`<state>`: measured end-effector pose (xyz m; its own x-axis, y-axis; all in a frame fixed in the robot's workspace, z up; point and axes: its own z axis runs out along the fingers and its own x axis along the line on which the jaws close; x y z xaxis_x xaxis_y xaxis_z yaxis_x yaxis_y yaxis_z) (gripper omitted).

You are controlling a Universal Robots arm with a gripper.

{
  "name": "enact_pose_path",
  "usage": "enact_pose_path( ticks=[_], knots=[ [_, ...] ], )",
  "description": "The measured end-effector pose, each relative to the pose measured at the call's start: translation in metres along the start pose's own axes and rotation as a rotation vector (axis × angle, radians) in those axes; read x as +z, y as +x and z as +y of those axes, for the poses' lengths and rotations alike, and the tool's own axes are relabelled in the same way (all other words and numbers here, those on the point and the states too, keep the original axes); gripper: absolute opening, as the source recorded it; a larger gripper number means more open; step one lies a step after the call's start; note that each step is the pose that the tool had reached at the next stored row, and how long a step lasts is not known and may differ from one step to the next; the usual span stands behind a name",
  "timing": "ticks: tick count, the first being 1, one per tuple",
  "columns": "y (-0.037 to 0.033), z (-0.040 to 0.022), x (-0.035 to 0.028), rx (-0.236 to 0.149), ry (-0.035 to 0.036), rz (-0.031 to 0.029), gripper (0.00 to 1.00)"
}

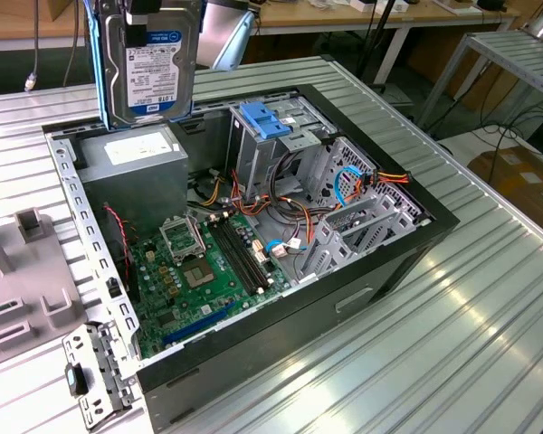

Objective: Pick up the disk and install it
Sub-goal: 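Pick up the disk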

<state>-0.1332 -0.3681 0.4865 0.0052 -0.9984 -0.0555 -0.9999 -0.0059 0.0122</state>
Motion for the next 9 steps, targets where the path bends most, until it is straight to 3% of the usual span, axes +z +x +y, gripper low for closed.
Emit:
enact_pose_path(
  ticks=[9],
  knots=[
    [0.0065,-0.0049,0.0001,0.000,-0.0006,0.0000,0.37]
  ],
)
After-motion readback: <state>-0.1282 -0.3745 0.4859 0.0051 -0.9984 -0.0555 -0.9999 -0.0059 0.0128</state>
